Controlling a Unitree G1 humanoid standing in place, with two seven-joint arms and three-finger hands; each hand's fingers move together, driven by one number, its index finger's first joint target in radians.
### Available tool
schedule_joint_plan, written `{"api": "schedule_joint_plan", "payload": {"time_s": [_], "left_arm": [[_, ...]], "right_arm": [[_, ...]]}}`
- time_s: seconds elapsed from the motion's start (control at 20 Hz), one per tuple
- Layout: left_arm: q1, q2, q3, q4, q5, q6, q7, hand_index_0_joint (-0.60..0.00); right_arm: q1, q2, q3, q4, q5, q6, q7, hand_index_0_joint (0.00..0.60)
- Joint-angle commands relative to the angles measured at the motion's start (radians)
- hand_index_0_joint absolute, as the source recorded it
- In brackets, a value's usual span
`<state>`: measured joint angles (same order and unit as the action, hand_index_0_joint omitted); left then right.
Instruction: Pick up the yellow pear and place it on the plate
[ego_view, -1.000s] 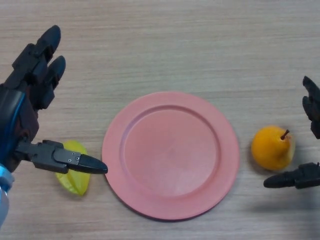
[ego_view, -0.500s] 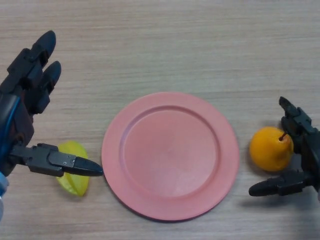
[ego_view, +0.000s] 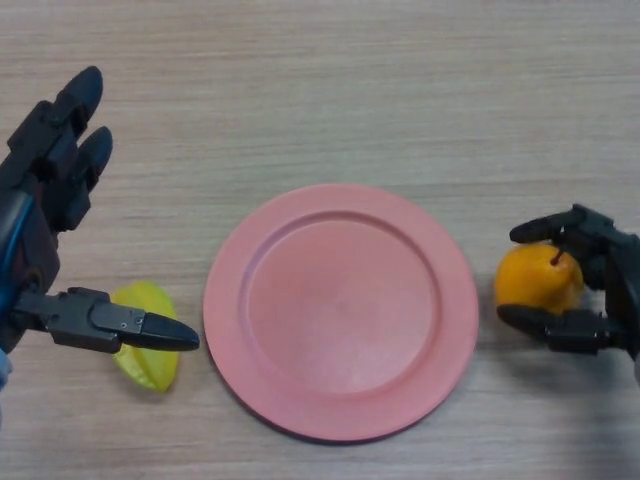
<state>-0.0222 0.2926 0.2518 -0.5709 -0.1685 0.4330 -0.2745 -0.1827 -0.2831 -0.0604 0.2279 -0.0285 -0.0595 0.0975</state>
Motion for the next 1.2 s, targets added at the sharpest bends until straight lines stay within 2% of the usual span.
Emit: {"api": "schedule_joint_plan", "payload": {"time_s": [0.05, 0.15, 0.4, 0.5, 0.7, 0.8, 0.9, 1.05, 1.15, 1.2], "left_arm": [[-0.03, 0.042, 0.056, -0.041, 0.003, -0.134, -0.01, 0.0], [-0.034, 0.042, 0.055, -0.041, -0.002, -0.144, -0.001, 0.0], [-0.034, 0.04, 0.055, -0.047, -0.024, -0.146, 0.02, 0.0], [-0.03, 0.04, 0.06, -0.053, -0.028, -0.136, 0.02, 0.0], [-0.015, 0.032, 0.059, -0.036, -0.006, -0.178, 0.02, 0.0], [-0.016, 0.032, 0.059, -0.041, -0.01, -0.172, 0.023, 0.0], [-0.013, 0.031, 0.055, -0.038, 0.0, -0.181, 0.021, 0.0], [-0.008, 0.028, 0.052, -0.036, 0.01, -0.186, 0.022, 0.0], [-0.009, 0.028, 0.05, -0.038, 0.016, -0.183, 0.021, 0.0], [-0.012, 0.029, 0.048, -0.038, 0.019, -0.181, 0.022, 0.0]], "right_arm": [[-0.029, -0.022, -0.063, -0.154, 0.093, -0.028, -0.003, 0.6], [-0.024, 0.0, -0.035, -0.277, 0.12, 0.066, -0.007, 0.6], [-0.041, 0.083, 0.124, -0.416, 0.047, 0.099, -0.047, 0.6], [-0.049, 0.09, 0.203, -0.388, 0.03, 0.063, -0.1, 0.6], [-0.05, 0.093, 0.368, -0.261, -0.089, -0.018, -0.266, 0.6], [-0.04, 0.093, 0.408, -0.205, -0.103, -0.052, -0.298, 0.6], [-0.018, 0.093, 0.423, -0.171, -0.113, -0.077, -0.296, 0.6], [0.03, 0.093, 0.427, -0.239, -0.096, 0.043, -0.208, 0.6], [0.034, 0.093, 0.426, -0.253, -0.109, 0.046, -0.19, 0.404], [0.034, 0.093, 0.426, -0.264, -0.116, 0.044, -0.179, 0.254]]}}
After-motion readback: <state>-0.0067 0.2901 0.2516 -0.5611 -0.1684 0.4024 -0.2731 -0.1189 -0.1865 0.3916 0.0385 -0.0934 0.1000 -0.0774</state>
